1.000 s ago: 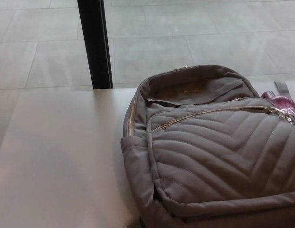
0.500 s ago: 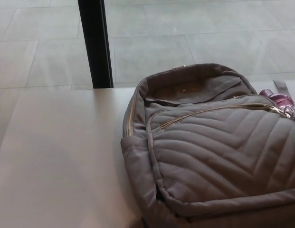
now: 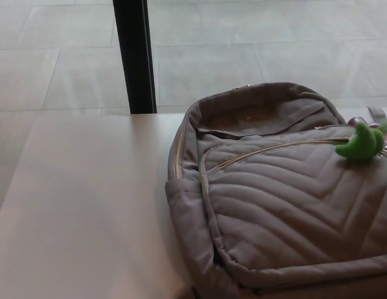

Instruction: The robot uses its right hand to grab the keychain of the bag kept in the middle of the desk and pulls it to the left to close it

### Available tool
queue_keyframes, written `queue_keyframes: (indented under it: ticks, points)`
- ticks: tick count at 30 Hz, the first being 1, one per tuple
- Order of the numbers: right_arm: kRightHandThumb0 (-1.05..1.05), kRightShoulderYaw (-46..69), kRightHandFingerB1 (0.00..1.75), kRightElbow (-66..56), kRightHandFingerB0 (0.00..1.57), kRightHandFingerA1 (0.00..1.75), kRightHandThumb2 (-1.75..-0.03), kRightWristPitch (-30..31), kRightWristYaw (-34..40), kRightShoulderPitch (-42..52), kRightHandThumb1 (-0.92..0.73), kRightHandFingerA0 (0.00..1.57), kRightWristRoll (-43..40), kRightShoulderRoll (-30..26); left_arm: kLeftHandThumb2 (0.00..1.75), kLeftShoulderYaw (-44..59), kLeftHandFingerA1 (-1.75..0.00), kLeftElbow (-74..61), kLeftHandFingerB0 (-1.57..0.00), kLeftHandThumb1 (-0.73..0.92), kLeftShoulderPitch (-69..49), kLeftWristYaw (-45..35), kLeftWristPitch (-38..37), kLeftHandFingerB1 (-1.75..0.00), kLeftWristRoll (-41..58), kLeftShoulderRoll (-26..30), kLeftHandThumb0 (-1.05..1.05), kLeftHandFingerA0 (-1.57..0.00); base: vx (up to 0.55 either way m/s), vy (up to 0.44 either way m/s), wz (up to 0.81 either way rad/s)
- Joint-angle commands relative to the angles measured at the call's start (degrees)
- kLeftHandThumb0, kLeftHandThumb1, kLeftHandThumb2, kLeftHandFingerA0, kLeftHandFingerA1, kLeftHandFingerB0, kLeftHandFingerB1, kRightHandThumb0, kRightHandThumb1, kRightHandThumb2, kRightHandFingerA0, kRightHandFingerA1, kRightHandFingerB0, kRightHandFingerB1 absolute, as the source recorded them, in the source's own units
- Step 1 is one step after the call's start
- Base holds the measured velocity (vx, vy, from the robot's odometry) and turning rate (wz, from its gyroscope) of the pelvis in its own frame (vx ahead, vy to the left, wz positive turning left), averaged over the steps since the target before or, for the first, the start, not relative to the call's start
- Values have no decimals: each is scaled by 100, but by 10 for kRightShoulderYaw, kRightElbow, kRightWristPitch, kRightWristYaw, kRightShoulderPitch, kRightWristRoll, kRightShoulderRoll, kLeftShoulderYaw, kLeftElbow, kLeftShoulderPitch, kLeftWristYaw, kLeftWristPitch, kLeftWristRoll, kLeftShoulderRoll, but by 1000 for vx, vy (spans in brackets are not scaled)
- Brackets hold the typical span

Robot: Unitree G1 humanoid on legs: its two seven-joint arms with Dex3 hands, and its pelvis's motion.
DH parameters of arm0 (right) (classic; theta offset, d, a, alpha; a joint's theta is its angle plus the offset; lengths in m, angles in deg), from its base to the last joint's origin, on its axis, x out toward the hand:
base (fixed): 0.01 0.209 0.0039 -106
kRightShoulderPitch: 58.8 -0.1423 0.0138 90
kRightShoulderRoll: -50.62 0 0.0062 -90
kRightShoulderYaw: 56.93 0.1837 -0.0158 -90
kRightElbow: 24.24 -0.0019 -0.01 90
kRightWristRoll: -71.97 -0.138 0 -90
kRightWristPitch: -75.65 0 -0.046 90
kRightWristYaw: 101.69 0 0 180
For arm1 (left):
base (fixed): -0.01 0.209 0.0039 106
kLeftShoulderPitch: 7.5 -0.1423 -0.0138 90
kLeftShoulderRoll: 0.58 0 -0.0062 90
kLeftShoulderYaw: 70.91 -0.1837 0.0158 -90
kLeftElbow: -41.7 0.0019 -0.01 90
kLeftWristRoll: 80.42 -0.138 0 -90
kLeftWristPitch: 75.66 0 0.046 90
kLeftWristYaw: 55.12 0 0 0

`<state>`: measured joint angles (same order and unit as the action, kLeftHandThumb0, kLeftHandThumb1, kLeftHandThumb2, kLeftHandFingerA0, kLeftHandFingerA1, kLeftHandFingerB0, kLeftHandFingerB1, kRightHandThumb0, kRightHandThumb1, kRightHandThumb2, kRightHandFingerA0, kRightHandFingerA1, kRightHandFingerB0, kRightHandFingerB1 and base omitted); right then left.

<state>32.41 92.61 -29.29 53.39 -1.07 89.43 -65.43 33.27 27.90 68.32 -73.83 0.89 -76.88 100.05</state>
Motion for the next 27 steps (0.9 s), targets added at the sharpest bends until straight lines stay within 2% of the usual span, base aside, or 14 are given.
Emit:
queue_keyframes:
  ticks: [1, 2, 4, 5, 6, 9, 14, 18, 20, 21, 23, 24, 25, 27]
  points:
    - [-17, 1, 140, -1, 73, 164, -103, -12, 12, 21, -63, 84, -14, 13, 65, 2, -68, 0, -36, 88, -3, 4, -7, -47, -5, 4, -72, -50, 0, 0, 0]
    - [-17, -1, 109, -8, 74, 158, -92, 2, 8, 24, -69, 80, -9, 12, 104, 3, -70, 2, -33, 68, -2, 6, -3, -57, -5, 4, -72, -48, 0, 0, 0]
    - [-17, -1, 70, -9, 70, 156, -69, 17, 2, 25, -82, 75, -10, 15, 103, 6, -71, 2, -33, 68, -1, 4, -1, -57, -2, 4, -72, -48, 0, 0, 0]
    - [-25, -14, 42, -13, 47, 131, -63, 30, -18, 26, -74, 62, 1, 5, 66, 5, -68, 0, -38, 86, -3, 4, -6, -47, -5, 5, -73, -50, 0, 0, 0]
    - [-27, -21, 36, -18, 39, 118, -62, 47, -36, 28, -72, 61, 3, 1, 104, 1, -70, 0, -34, 69, -3, 6, -8, -57, -10, 6, -71, -48, 0, 0, 0]
    - [-37, -39, 27, -24, 14, 50, -59, 74, -52, 38, -61, 26, 21, -9, 65, 3, -66, 0, -37, 88, -1, 6, -1, -46, -6, 5, -71, -50, 0, 0, 0]
    - [-56, -50, 28, -23, 9, 26, -73, 81, -37, 39, -57, 4, 28, -12, 66, 8, -68, -1, -34, 87, -2, -4, -2, -48, 0, 4, -71, -47, 0, 0, 0]
    - [-56, -51, 30, -32, 12, 32, -72, 93, -26, 27, -58, 4, 33, -7, 65, 5, -68, 1, -35, 87, -3, 1, -5, -47, -7, 6, -74, -49, 0, 0, 0]
    - [-48, -50, 27, -24, 16, 33, -60, 83, -15, 21, -63, 6, 33, -2, 104, 0, -70, 2, -33, 68, -2, 11, -2, -56, -13, 7, -73, -48, 0, 0, 0]
    - [-31, -51, 48, -20, 0, 54, -102, 80, -8, 19, -53, 4, 36, -1, 66, -2, -65, 1, -36, 87, -3, 11, -4, -45, -15, 7, -74, -49, 0, 0, 0]
    - [-31, -54, 48, -14, 0, 54, -102, 76, 2, 14, -53, 4, 40, 2, 66, -5, -65, -1, -36, 87, -5, 13, -6, -45, -16, 8, -74, -49, 0, 0, 0]
    - [-46, -53, 29, -10, 22, 39, -60, 68, 14, 8, -63, 10, 41, 5, 66, -4, -66, -2, -36, 88, -5, 11, -6, -46, -14, 8, -75, -50, 0, 0, 0]
    - [-45, -55, 29, -8, 23, 39, -60, 64, 21, 4, -64, 13, 45, 6, 104, -3, -69, 0, -33, 68, -5, 10, -7, -56, -13, 8, -72, -47, 0, 0, 0]
    - [-45, -57, 30, -5, 26, 40, -60, 64, 25, -3, -65, 17, 48, 7, 66, 4, -69, 1, -36, 86, -6, 1, -3, -48, -5, 7, -73, -47, 0, 0, 0]
